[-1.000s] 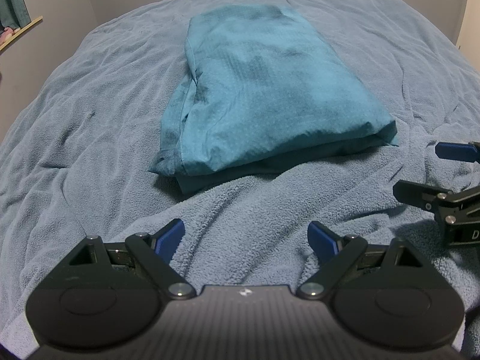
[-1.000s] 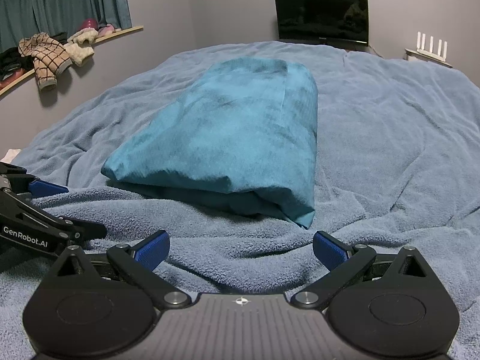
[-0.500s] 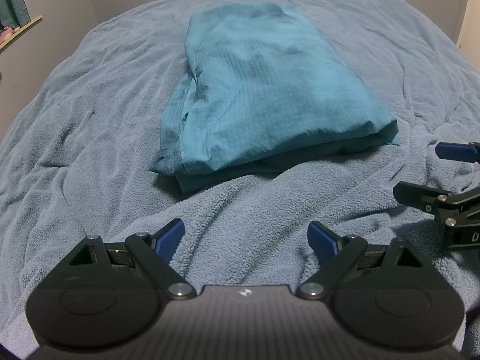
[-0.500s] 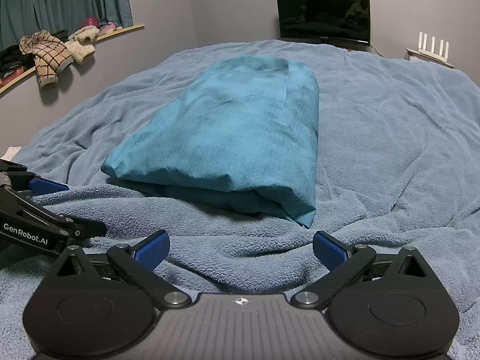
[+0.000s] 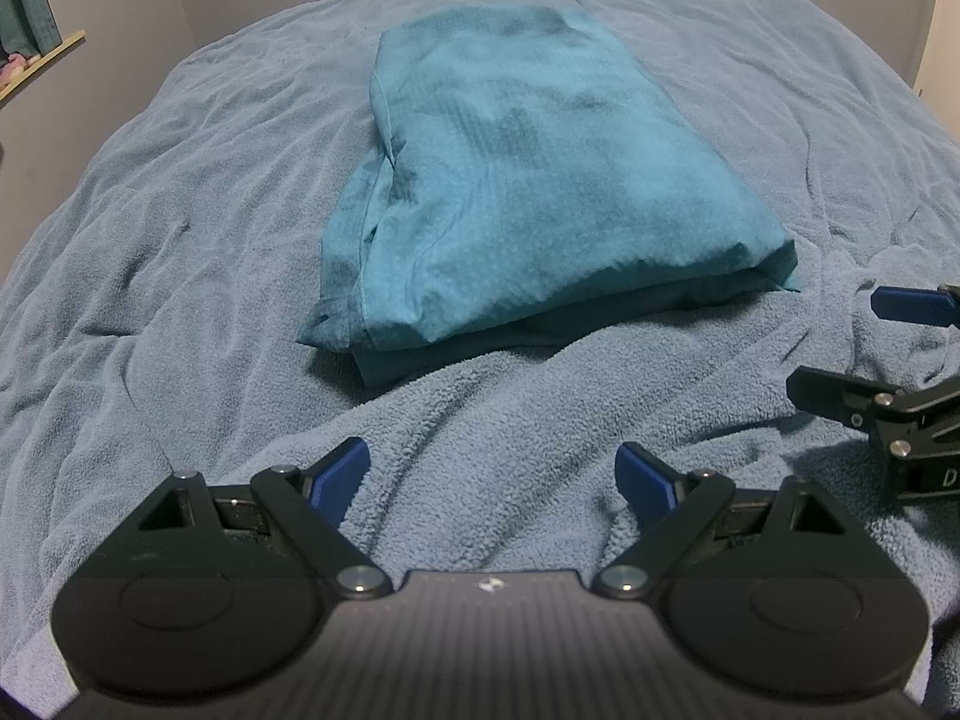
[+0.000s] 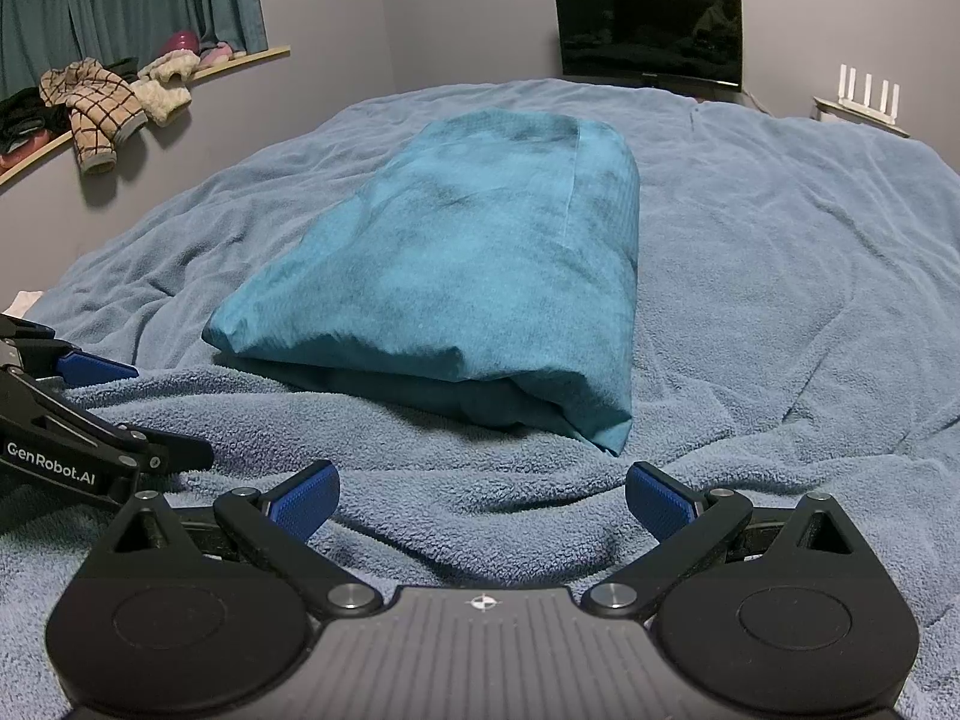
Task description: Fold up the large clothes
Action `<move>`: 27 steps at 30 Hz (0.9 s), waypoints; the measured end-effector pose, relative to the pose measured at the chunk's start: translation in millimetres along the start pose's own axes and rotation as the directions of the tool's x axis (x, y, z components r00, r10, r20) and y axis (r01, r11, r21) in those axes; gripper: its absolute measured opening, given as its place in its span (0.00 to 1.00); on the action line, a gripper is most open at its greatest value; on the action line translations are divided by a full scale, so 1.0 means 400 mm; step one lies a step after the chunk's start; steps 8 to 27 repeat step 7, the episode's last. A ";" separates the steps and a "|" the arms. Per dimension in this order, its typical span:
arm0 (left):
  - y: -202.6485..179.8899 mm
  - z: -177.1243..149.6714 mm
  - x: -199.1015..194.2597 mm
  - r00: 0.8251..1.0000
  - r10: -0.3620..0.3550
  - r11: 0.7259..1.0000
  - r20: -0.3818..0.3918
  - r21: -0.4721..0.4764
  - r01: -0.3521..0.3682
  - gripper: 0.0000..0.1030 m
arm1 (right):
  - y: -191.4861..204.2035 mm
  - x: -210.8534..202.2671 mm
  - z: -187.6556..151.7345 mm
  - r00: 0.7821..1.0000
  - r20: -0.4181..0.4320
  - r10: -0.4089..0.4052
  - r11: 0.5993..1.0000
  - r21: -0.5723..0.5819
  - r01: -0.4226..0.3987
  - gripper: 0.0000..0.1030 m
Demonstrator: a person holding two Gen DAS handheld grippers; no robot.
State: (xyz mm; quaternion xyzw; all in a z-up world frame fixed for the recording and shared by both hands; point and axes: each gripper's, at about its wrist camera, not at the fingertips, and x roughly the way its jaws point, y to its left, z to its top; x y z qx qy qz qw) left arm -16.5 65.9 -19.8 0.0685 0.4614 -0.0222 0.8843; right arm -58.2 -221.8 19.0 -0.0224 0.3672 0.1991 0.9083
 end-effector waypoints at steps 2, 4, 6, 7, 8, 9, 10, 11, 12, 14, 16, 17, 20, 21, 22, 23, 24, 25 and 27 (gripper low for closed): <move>0.000 0.000 0.000 1.000 0.001 1.000 0.002 0.001 -0.001 0.86 | 0.000 0.000 0.000 1.000 -0.001 -0.001 1.000 0.000 0.001 1.00; 0.000 0.000 -0.001 1.000 -0.004 1.000 0.007 0.005 0.004 0.86 | -0.001 0.001 -0.001 1.000 -0.002 0.000 1.000 -0.002 0.000 1.00; 0.000 0.001 -0.002 1.000 -0.008 1.000 0.014 0.008 0.008 0.86 | -0.001 0.001 -0.002 1.000 -0.001 -0.001 1.000 -0.002 0.001 1.00; -0.002 0.002 -0.004 1.000 -0.010 1.000 0.020 0.012 0.009 0.86 | -0.002 0.001 -0.001 1.000 -0.002 -0.002 1.000 -0.002 0.002 1.00; -0.002 0.002 -0.004 1.000 -0.010 1.000 0.020 0.012 0.009 0.86 | -0.002 0.001 -0.001 1.000 -0.002 -0.002 1.000 -0.002 0.002 1.00; -0.002 0.002 -0.004 1.000 -0.010 1.000 0.020 0.012 0.009 0.86 | -0.002 0.001 -0.001 1.000 -0.002 -0.002 1.000 -0.002 0.002 1.00; -0.002 0.002 -0.004 1.000 -0.010 1.000 0.020 0.012 0.009 0.86 | -0.002 0.001 -0.001 1.000 -0.002 -0.002 1.000 -0.002 0.002 1.00; -0.002 0.002 -0.004 1.000 -0.010 1.000 0.020 0.012 0.009 0.86 | -0.002 0.001 -0.001 1.000 -0.002 -0.002 1.000 -0.002 0.002 1.00; -0.002 0.002 -0.004 1.000 -0.010 1.000 0.020 0.012 0.009 0.86 | -0.002 0.001 -0.001 1.000 -0.002 -0.002 1.000 -0.002 0.002 1.00; -0.002 0.002 -0.004 1.000 -0.010 1.000 0.020 0.012 0.009 0.86 | -0.002 0.001 -0.001 1.000 -0.002 -0.002 1.000 -0.002 0.002 1.00; -0.002 0.002 -0.004 1.000 -0.010 1.000 0.020 0.012 0.009 0.86 | -0.002 0.001 -0.001 1.000 -0.002 -0.002 1.000 -0.002 0.002 1.00; -0.002 0.002 -0.004 1.000 -0.010 1.000 0.020 0.012 0.009 0.86 | -0.002 0.001 -0.001 1.000 -0.002 -0.002 1.000 -0.002 0.002 1.00; -0.002 0.002 -0.004 1.000 -0.010 1.000 0.020 0.012 0.009 0.86 | -0.002 0.001 -0.001 1.000 -0.002 -0.002 1.000 -0.002 0.002 1.00; -0.002 0.002 -0.004 1.000 -0.010 1.000 0.020 0.012 0.009 0.86 | -0.002 0.001 -0.001 1.000 -0.002 -0.002 1.000 -0.002 0.002 1.00; -0.002 0.002 -0.004 1.000 -0.010 1.000 0.020 0.012 0.009 0.86 | -0.002 0.001 -0.001 1.000 -0.002 -0.002 1.000 -0.002 0.002 1.00; -0.002 0.002 -0.004 1.000 -0.010 1.000 0.020 0.012 0.009 0.86 | -0.002 0.001 -0.001 1.000 -0.002 -0.002 1.000 -0.002 0.002 1.00; -0.002 0.002 -0.004 1.000 -0.010 1.000 0.020 0.012 0.009 0.86 | -0.002 0.001 -0.001 1.000 -0.002 -0.002 1.000 -0.002 0.002 1.00; -0.002 0.002 -0.004 1.000 -0.010 1.000 0.020 0.012 0.009 0.86 | -0.002 0.001 -0.001 1.000 -0.002 -0.002 1.000 -0.002 0.002 1.00; -0.002 0.002 -0.004 1.000 -0.010 1.000 0.020 0.012 0.009 0.86 | -0.002 0.001 -0.001 1.000 -0.002 -0.002 1.000 -0.002 0.002 1.00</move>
